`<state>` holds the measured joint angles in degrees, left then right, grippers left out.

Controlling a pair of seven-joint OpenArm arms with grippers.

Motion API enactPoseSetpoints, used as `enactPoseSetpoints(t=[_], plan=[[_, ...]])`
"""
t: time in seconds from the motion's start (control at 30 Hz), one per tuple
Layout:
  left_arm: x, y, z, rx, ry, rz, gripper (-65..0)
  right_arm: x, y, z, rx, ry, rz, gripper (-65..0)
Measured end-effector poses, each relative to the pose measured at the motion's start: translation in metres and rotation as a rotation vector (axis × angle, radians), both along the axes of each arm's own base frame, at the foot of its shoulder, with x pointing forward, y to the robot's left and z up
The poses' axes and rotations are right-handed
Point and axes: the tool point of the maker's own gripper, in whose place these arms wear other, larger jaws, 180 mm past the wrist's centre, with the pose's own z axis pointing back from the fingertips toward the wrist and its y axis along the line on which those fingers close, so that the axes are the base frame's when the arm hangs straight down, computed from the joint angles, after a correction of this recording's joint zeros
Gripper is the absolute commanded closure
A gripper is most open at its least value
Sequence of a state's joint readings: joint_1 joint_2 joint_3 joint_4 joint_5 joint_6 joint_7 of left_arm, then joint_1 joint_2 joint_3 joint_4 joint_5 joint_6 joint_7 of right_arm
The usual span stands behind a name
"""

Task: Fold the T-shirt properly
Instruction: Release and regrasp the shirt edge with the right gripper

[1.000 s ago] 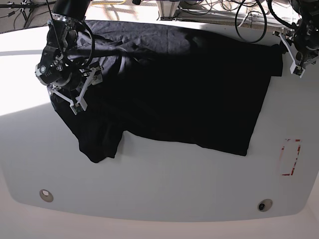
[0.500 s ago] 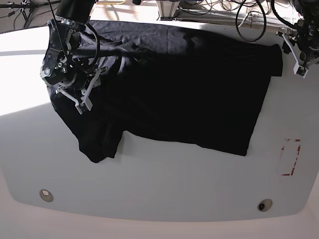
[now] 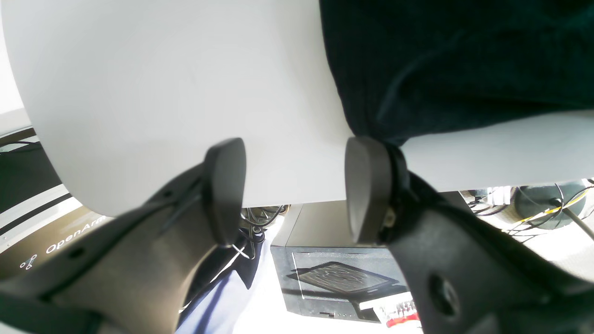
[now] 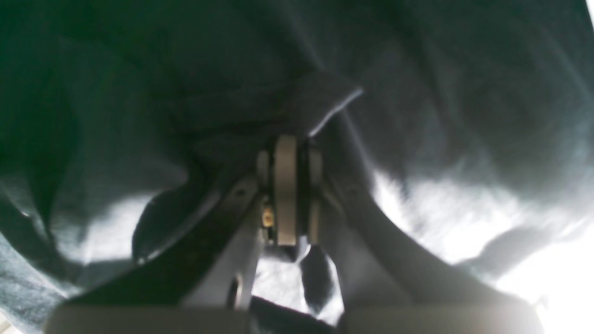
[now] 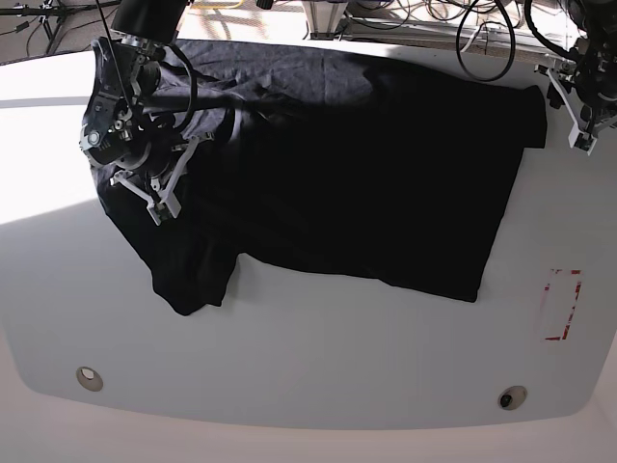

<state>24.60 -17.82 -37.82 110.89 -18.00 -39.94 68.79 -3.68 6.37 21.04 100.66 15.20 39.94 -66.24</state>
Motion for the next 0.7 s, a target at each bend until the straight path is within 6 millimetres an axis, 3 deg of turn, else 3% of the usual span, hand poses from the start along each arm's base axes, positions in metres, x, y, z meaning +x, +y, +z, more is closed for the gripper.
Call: enactPoseSetpoints(t=[0.7], plan=[[0.000, -0.001, -0.001, -0.003, 0.001, -0.002, -31.1, 0.044, -0.005, 0.042, -0.026, -0.138, 0.008, -2.9]])
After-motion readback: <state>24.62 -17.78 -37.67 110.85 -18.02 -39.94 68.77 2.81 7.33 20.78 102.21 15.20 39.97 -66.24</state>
